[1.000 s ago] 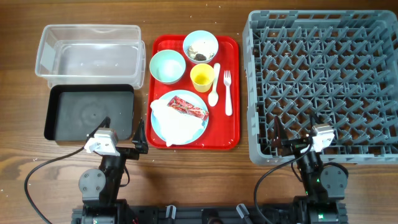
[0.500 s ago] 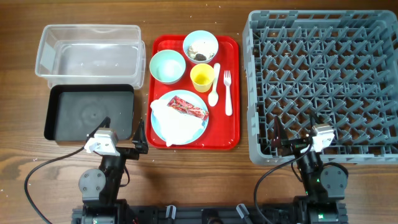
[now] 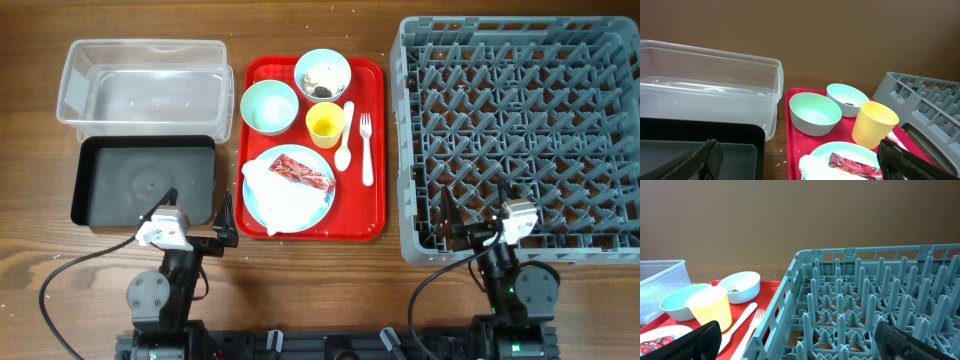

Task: Sort waste into correct bins and load items into the dishwasher rack

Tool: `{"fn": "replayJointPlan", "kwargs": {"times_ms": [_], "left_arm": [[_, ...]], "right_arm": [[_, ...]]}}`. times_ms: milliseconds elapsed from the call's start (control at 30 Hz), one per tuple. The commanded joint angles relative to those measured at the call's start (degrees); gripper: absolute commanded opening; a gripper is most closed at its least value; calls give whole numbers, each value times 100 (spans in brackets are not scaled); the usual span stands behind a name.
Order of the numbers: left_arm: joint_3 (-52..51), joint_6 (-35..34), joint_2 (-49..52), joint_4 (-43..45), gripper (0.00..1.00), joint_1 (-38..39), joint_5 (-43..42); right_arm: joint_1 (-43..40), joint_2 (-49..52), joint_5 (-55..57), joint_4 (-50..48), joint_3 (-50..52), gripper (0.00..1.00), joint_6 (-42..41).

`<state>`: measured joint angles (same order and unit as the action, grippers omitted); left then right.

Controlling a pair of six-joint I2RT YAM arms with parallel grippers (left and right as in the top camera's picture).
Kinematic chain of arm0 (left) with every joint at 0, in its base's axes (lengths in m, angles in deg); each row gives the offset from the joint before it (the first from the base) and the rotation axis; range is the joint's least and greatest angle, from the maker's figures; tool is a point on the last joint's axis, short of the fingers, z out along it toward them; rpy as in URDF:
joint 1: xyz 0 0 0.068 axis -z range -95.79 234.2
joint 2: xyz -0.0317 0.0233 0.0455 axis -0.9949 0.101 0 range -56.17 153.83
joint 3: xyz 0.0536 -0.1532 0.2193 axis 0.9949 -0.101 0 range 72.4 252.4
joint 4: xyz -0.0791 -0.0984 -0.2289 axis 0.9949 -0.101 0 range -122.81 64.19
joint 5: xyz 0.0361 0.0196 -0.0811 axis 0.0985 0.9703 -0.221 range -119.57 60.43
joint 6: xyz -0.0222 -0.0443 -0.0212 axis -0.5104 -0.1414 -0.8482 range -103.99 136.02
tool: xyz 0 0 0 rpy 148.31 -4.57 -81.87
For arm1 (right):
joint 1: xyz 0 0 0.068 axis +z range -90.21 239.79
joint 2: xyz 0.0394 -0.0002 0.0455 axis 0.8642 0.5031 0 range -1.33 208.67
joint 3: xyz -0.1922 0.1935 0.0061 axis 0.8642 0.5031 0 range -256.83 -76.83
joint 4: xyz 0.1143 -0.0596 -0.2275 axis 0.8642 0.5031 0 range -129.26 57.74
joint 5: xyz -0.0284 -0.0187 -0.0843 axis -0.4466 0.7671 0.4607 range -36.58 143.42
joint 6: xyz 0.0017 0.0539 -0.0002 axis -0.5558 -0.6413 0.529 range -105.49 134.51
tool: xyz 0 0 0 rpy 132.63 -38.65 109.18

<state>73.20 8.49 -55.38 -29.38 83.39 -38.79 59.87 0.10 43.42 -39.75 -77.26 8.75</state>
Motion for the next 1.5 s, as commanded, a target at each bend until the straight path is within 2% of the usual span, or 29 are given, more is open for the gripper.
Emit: {"fn": "replayJointPlan", "kwargs": {"times_ms": [0, 367, 500, 667, 833, 933, 1033, 1067, 1167, 1233, 1367, 1433, 1467], "left_arm": [[-48, 131, -63, 11, 100, -31, 52], [-48, 129, -63, 20, 100, -31, 52], [-20, 66, -63, 452, 100, -31, -79], [588, 70, 184, 433, 100, -31, -125], [2100, 81, 1893, -33, 100, -28, -483], [3292, 120, 3244, -769, 100, 79, -619], [4588, 138, 4518, -1792, 100, 356, -616], [5200, 138, 5123, -2312, 100, 557, -612], [6526, 109, 6697, -3654, 100, 1248, -118], [6784, 111, 7412, -4094, 100, 1593, -240], [6784, 109, 8465, -4131, 100, 2052, -1174], [6784, 111, 9014, -4039, 100, 2269, -1292], [6784, -232, 9289, -3971, 93, 2323, -1137]], "right_arm": [[13, -42, 92, -50, 11, 100, -48], [13, -42, -70, -299, 11, 100, -181], [13, -42, -133, -640, -199, 100, 13], [13, 83, -181, -629, -695, 100, 278], [13, 1204, -391, -590, -1674, 100, 293], [13, 2197, -763, -404, -2422, 100, 299], [13, 3049, -793, 483, -3305, 100, 317], [11, 3464, -789, 1067, -3797, 100, 466], [11, 4367, -772, 2363, -4905, 100, 579], [11, 4778, -929, 2645, -5187, 100, 577], [11, 5292, -1532, 2820, -5184, 100, 542], [11, 5552, -1943, 2837, -5184, 100, 516], [11, 5689, -2059, 2846, -5184, 100, 505]]}}
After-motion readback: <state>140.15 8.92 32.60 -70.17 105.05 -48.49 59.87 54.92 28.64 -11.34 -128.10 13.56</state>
